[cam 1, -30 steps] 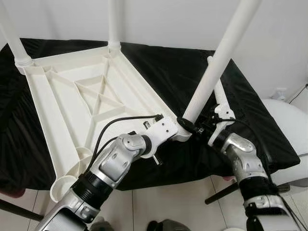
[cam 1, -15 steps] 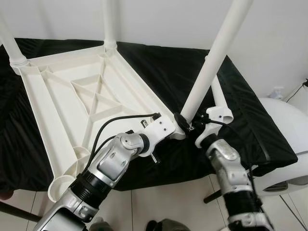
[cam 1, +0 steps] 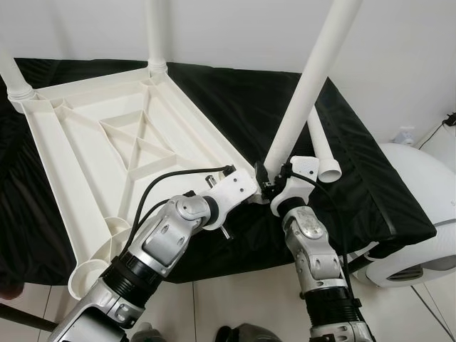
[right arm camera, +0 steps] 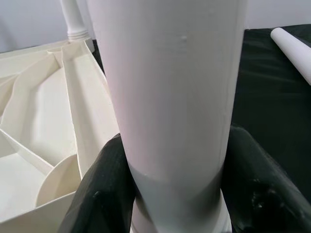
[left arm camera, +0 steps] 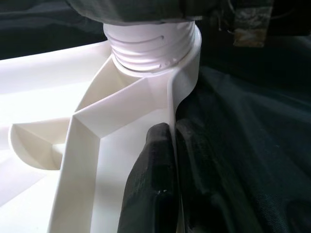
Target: Building children table
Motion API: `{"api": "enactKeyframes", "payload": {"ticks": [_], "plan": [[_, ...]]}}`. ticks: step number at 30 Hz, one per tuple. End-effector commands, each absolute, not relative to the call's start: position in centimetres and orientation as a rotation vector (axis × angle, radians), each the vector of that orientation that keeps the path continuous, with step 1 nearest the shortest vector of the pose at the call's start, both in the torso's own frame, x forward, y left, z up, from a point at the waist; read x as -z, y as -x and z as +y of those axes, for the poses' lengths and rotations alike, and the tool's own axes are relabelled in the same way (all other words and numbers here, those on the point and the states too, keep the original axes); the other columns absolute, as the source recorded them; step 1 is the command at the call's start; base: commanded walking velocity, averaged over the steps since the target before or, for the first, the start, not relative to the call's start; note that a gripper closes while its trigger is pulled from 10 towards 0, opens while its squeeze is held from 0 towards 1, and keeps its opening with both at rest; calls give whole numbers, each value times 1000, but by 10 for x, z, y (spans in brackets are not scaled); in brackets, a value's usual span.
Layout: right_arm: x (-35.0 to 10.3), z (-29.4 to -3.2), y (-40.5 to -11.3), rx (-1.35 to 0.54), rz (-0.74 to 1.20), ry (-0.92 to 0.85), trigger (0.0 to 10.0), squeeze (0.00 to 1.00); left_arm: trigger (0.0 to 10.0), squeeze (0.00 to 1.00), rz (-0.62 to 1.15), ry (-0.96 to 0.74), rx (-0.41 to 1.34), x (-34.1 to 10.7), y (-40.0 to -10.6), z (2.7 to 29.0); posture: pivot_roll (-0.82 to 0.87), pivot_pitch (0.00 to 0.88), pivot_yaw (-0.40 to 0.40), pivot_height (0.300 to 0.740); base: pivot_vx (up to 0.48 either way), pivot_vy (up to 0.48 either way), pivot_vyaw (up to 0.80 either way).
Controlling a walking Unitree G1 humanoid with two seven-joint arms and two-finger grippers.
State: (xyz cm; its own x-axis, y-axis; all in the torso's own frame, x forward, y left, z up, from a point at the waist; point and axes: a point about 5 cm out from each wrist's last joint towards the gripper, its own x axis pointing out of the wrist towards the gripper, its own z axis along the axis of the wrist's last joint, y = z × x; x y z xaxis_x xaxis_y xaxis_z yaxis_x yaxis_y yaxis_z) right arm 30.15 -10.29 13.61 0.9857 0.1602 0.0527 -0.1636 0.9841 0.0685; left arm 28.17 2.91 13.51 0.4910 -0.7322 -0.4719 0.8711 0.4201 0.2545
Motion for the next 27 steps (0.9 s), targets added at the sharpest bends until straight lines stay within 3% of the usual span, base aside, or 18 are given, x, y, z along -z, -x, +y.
{"api": "enactKeyframes", "payload": {"ticks": [1, 5, 6, 7, 20, 21, 27], "plan": [[-142, -87, -300, -176, -54, -119, 10000, 0, 10000, 0, 292, -472, 1158, -136, -265, 9, 55, 5, -120, 740, 0, 0, 0], [-143, -91, -301, -163, -56, -115, 10000, 0, 10000, 0, 294, -470, 1150, -136, -266, 11, 55, 8, -119, 740, 0, 0, 0], [-143, -95, -301, -152, -53, -110, 10000, 78, 10000, 0, 294, -470, 1145, -136, -266, 12, 51, 11, -116, 740, 0, 0, 0], [-143, -97, -301, -145, -49, -118, 10000, 1000, 10000, 0, 295, -470, 1143, -136, -267, 13, 51, 11, -116, 740, 0, 0, 0], [-146, -114, -299, -238, -94, -83, 10000, 1000, 10000, 0, 286, -468, 1137, -139, -271, 12, 45, 10, -111, 740, 0, 0, 0], [-143, -117, -300, -273, -92, -73, 10000, 0, 10000, 0, 286, -469, 1135, -139, -271, 12, 46, 9, -110, 740, 0, 0, 0], [-133, -142, -300, -424, -73, -33, 10000, 0, 10000, 0, 286, -469, 1129, -139, -271, 14, 47, 10, -110, 740, 0, 0, 0]]}}
